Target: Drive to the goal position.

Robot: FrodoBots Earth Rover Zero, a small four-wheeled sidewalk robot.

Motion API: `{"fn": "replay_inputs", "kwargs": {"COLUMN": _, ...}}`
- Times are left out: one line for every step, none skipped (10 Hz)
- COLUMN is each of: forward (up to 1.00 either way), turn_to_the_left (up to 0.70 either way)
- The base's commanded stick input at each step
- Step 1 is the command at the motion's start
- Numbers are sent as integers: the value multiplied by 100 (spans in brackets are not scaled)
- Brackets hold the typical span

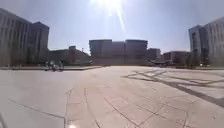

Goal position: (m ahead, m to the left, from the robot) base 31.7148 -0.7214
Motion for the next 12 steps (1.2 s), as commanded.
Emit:
{"fn": "replay_inputs", "kwargs": {"forward": 100, "turn_to_the_left": 0}}
{"fn": "replay_inputs", "kwargs": {"forward": 100, "turn_to_the_left": 0}}
{"fn": "replay_inputs", "kwargs": {"forward": 100, "turn_to_the_left": 0}}
{"fn": "replay_inputs", "kwargs": {"forward": 100, "turn_to_the_left": 0}}
{"fn": "replay_inputs", "kwargs": {"forward": 100, "turn_to_the_left": 0}}
{"fn": "replay_inputs", "kwargs": {"forward": 100, "turn_to_the_left": 0}}
{"fn": "replay_inputs", "kwargs": {"forward": 100, "turn_to_the_left": 0}}
{"fn": "replay_inputs", "kwargs": {"forward": 100, "turn_to_the_left": 0}}
{"fn": "replay_inputs", "kwargs": {"forward": 100, "turn_to_the_left": 0}}
{"fn": "replay_inputs", "kwargs": {"forward": 100, "turn_to_the_left": 0}}
{"fn": "replay_inputs", "kwargs": {"forward": 100, "turn_to_the_left": 0}}
{"fn": "replay_inputs", "kwargs": {"forward": 100, "turn_to_the_left": 0}}
